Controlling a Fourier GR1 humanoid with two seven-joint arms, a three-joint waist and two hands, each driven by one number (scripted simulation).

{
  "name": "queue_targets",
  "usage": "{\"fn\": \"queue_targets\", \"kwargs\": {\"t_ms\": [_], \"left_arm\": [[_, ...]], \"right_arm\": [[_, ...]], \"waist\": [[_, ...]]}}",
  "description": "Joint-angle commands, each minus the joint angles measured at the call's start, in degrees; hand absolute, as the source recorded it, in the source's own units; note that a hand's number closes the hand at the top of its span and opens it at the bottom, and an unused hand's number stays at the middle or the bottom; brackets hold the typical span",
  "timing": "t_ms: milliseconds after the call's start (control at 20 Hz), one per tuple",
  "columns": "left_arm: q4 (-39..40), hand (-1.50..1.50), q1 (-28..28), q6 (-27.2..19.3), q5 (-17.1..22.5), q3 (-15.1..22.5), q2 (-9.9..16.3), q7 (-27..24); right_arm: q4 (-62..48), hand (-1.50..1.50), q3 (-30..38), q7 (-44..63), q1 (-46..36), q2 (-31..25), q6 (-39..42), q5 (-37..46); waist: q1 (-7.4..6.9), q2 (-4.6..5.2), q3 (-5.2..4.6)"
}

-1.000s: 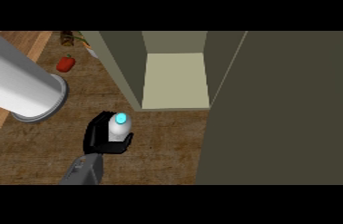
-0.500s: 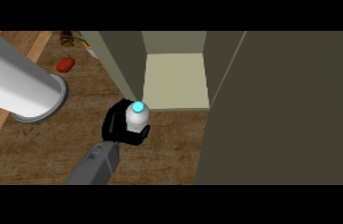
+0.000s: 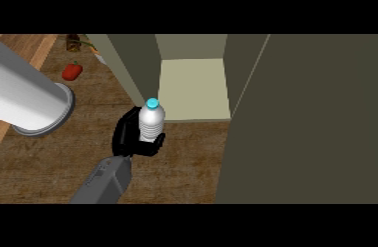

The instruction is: Pick up the bottled water, place it into the cabinet and close the cabinet

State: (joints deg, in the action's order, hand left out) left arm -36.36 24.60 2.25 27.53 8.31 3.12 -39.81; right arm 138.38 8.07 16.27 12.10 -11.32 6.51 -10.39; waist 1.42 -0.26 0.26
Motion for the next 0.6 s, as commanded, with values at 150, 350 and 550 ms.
{"fn": "queue_targets", "kwargs": {"t_ms": [150, 350, 550], "left_arm": [[-6.38, 1.50, 10.16, -6.35, 3.81, 6.38, -2.93, 5.53], [-6.97, 1.50, 11.57, -9.82, 4.48, 7.62, -2.89, 6.01], [-8.91, 1.50, 11.72, -13.65, 5.32, 9.28, -2.85, 7.02]], "right_arm": [[-2.15, -1.50, 4.49, -1.55, -0.76, -0.39, 3.06, -9.69], [-2.47, -1.50, 6.04, -1.55, -0.74, -0.78, 4.24, -12.55], [-5.80, -1.50, 8.76, -3.27, -1.43, -1.87, 5.89, -14.30]], "waist": [[2.34, -0.08, -0.13], [4.05, -0.04, -0.13], [4.15, 0.01, -0.03]]}}
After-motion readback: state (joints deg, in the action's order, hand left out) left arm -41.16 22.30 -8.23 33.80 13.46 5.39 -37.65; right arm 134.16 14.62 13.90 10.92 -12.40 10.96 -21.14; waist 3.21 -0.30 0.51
